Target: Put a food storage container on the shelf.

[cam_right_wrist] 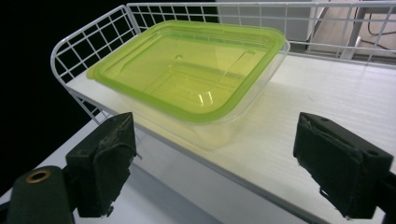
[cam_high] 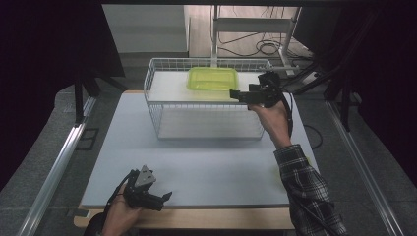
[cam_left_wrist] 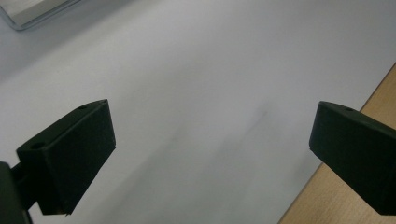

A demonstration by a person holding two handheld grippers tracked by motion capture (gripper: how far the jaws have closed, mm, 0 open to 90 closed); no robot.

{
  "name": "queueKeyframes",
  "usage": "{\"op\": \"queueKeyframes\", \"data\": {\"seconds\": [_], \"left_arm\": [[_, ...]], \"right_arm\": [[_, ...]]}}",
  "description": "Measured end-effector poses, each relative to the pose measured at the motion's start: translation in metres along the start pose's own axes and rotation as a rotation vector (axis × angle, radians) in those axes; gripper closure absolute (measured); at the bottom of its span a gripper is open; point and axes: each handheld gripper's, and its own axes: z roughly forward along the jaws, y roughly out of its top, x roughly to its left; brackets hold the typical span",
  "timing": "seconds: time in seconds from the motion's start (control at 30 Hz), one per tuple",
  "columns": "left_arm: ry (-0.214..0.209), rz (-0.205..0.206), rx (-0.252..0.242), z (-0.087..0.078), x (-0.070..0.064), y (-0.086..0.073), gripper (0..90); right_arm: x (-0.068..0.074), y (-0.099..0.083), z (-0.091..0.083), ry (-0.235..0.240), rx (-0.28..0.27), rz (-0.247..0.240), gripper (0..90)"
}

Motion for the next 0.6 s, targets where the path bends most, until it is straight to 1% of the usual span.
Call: {"op": "queueKeyframes", "data": {"seconds": [0.17, 0.23, 0.37, 0.43, 0.53, 0.6], "left_arm": [[-0.003, -0.008, 0.001, 0.000, 0.000, 0.000, 0.5], [0.000, -0.008, 0.005, 0.000, 0.000, 0.000, 1.0], [0.017, 0.020, 0.020, 0.000, -0.002, 0.001, 1.8], [0.016, 0.026, 0.020, 0.001, -0.003, 0.001, 1.8], [0.024, 0.038, 0.023, 0.001, -0.003, 0.001, 1.8], [0.028, 0.043, 0.023, 0.001, -0.003, 0.001, 1.7]], "right_arm": [[0.005, -0.007, -0.004, 0.005, 0.005, -0.029, 10.1], [0.008, -0.011, -0.005, 0.015, 0.008, -0.038, 9.3], [0.013, -0.018, -0.008, 0.025, 0.017, -0.054, 8.6], [0.015, -0.023, -0.008, 0.023, 0.023, -0.072, 8.1], [0.017, -0.030, -0.008, 0.029, 0.038, -0.078, 7.4], [0.017, -0.036, -0.008, 0.025, 0.042, -0.091, 7.0]]}}
